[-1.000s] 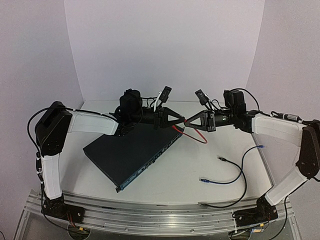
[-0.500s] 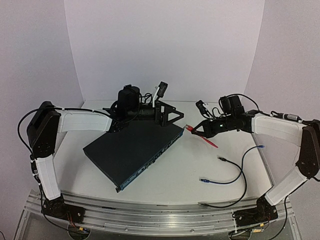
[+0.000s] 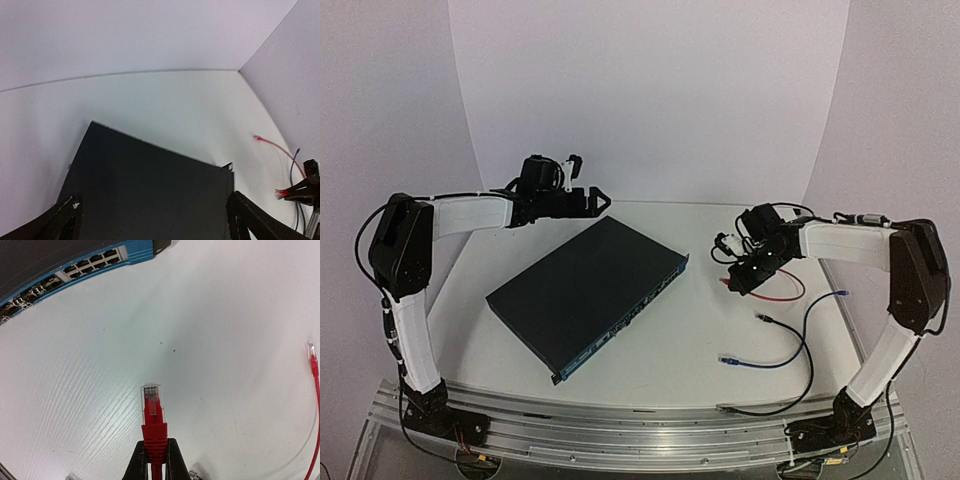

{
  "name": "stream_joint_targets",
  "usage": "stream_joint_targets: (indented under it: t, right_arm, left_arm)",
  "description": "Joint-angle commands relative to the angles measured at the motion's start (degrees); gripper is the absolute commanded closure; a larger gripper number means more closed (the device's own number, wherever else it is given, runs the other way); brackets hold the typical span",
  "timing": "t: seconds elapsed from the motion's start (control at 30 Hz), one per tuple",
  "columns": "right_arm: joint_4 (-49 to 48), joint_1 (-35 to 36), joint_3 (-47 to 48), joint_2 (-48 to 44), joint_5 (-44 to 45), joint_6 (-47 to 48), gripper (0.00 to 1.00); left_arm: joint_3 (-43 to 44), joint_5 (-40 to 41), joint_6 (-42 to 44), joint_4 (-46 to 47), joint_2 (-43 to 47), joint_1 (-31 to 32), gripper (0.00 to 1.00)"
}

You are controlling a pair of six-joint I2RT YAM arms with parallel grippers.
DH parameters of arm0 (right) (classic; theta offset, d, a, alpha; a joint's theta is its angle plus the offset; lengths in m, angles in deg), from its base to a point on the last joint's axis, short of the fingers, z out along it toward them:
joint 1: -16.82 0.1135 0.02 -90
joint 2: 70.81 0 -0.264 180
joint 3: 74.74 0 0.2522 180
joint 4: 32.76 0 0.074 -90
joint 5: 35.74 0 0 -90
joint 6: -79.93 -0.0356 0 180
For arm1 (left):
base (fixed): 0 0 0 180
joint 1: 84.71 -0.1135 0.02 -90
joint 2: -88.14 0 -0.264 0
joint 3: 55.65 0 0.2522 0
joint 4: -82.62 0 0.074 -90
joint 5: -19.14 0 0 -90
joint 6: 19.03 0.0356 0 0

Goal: Insert the plug into the switch port

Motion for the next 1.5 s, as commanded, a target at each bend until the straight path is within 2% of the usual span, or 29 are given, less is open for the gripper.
stream_joint_targets:
  t: [0.0, 0.17, 0.37, 0.53, 0.63, 1.47]
  right_arm:
    - [-10.08, 2.36, 0.31, 3.15, -5.32, 2.00, 1.00]
    - [-17.59, 4.03, 0.66, 7.48, -6.27, 0.52, 1.00]
    - [-19.71, 5.82, 3.48, 12.56, -5.46, -1.62, 1.00]
    - [-27.96, 7.25, 1.17, 13.87, -5.92, -2.48, 1.00]
    - [-29.56, 7.57, 1.82, 15.25, -6.05, -3.08, 1.00]
    - [-31.92, 8.56, 4.30, 18.30, -4.18, -5.32, 1.00]
  left_arm:
    - [12.40, 2.13, 6.39, -14.08, -8.33, -2.14, 0.00]
    - [19.49, 0.70, 7.53, -18.40, -15.11, -5.49, 0.00]
    - [23.12, -3.67, 8.07, -19.18, -20.50, -8.05, 0.00]
    - [25.33, -6.36, 9.38, -20.01, -23.35, -8.76, 0.00]
    - [26.62, -7.01, 9.84, -20.92, -24.89, -9.07, 0.00]
    - [29.38, -14.89, 11.17, -23.14, -29.77, -9.35, 0.01]
